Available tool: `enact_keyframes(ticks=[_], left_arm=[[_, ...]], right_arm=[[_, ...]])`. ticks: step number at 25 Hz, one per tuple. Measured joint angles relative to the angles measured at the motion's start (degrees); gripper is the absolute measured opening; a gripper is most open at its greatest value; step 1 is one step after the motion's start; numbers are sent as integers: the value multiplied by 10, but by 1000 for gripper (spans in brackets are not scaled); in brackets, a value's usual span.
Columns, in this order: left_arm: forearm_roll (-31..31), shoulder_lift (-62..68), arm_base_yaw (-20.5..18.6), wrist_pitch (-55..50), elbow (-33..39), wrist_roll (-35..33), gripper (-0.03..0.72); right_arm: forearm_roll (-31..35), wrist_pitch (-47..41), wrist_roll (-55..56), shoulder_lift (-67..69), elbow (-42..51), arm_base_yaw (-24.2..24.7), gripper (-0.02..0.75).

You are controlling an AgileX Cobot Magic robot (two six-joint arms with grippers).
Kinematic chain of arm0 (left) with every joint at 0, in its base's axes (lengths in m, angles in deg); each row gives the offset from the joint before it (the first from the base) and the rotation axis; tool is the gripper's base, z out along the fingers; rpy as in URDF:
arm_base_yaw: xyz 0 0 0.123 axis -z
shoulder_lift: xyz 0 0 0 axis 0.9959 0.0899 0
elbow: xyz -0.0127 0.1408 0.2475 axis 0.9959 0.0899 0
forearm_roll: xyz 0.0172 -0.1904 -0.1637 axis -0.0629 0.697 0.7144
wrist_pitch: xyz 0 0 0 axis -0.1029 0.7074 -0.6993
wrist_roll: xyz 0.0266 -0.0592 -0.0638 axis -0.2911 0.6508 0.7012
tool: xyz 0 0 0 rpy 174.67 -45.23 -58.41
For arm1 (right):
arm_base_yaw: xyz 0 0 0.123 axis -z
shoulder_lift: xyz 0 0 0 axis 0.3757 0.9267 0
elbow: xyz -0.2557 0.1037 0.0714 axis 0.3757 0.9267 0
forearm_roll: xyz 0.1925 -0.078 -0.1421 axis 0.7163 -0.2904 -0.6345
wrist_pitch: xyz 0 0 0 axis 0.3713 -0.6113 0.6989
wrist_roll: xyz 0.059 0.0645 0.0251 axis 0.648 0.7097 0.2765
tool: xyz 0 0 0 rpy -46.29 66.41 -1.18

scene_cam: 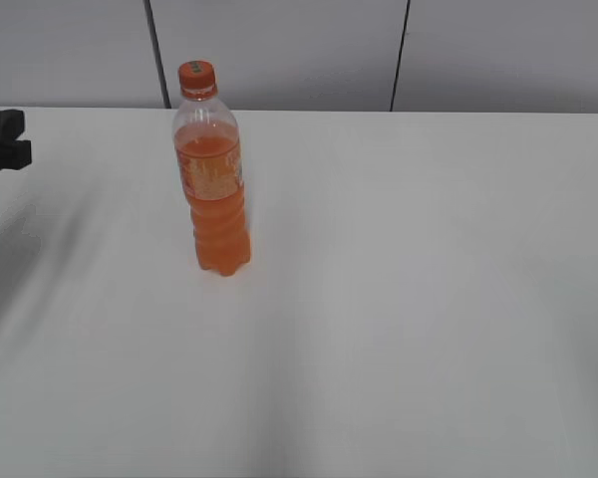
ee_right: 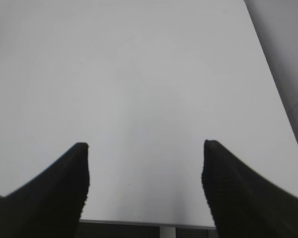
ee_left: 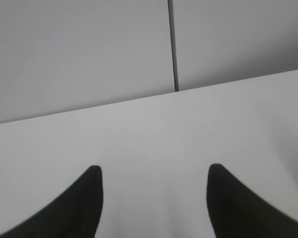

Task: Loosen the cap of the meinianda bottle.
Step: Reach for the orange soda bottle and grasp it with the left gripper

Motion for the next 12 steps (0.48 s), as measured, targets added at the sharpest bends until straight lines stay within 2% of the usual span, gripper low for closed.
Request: enact_keyframes(ticks=[7,9,12], left_arm=[[-8,66,0,66,-1,18,397],[-42,84,0,79,-1,43,397],[-142,110,-3,112,-1,101,397]], right_arm=[[0,0,0,0,0,0,532],[0,0,0,0,0,0,532],[0,0,0,0,0,0,532]])
